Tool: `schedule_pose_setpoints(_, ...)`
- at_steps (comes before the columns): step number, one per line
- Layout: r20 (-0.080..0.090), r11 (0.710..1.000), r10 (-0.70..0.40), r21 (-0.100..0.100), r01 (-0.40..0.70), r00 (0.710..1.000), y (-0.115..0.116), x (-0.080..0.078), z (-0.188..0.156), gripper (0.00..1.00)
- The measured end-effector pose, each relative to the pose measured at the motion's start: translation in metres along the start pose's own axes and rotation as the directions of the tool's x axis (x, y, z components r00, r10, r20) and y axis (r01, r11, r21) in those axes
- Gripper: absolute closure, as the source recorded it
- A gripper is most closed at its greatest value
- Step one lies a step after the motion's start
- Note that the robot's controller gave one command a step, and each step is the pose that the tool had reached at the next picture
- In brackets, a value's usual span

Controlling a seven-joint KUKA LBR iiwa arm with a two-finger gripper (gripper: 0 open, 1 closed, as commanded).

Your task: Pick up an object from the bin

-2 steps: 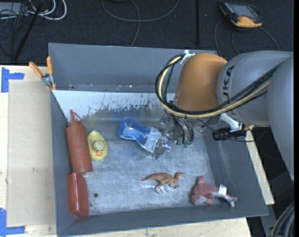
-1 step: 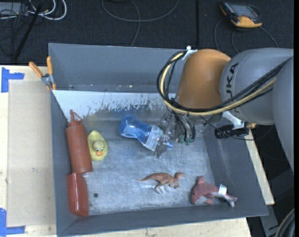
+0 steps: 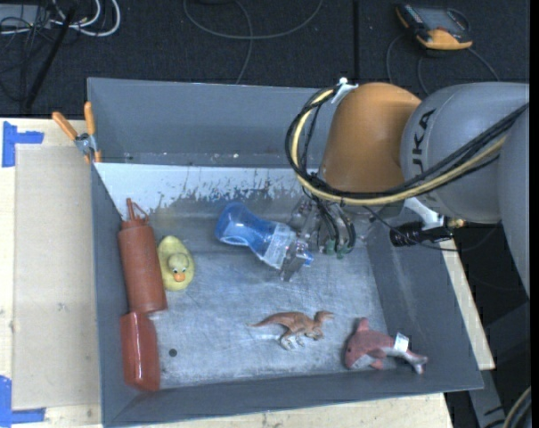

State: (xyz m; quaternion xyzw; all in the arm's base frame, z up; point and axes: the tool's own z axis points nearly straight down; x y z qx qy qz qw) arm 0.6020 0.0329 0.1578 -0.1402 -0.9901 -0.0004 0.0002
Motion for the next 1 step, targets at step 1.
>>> schedule_pose_setpoints(1,0.000,1.000,0.000,0.000,0.000,1.000,-0.0001,-0.0001,-0.0071,1.00)
